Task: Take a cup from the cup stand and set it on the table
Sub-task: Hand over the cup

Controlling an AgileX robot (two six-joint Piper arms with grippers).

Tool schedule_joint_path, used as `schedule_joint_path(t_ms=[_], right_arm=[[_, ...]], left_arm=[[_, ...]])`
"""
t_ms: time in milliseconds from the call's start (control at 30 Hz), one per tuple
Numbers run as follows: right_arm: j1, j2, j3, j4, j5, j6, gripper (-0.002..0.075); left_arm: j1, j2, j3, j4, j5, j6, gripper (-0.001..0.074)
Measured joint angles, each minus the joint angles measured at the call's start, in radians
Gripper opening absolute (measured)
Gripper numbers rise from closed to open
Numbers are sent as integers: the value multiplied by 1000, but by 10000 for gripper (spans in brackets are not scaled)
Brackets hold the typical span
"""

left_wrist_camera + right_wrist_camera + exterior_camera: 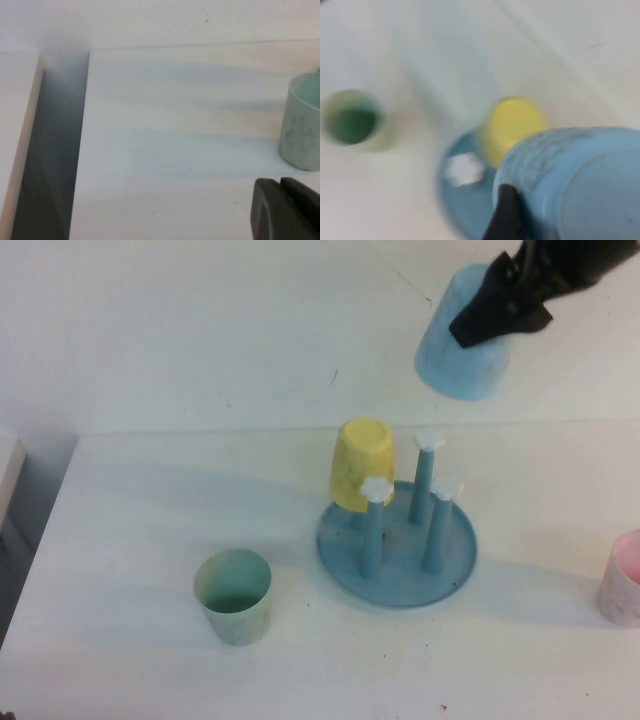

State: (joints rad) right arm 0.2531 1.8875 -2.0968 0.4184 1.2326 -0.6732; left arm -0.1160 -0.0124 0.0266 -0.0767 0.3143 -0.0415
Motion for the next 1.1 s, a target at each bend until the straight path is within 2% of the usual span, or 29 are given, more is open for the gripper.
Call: schedule_joint_path(t_ms=[233,367,467,567,767,1100], right_arm=[[-114,-257,707,403,-62,-242,573],[-199,-421,1118,751,-197,-410,573],[-251,-467,1307,983,-202,-471,573],[-286,-461,1425,1142,-182,-475,573],[-310,-393,1475,1251,-96,-299,573],[-313,-360,1460,1267,-88,325,573]], left_arm=[[0,0,0,0,0,3,-3],[0,0,0,0,0,4,-3],[0,0,0,0,0,4,-3],[0,0,0,0,0,4,-3],[0,0,0,0,0,4,-3],[0,0,0,0,0,4,-3]])
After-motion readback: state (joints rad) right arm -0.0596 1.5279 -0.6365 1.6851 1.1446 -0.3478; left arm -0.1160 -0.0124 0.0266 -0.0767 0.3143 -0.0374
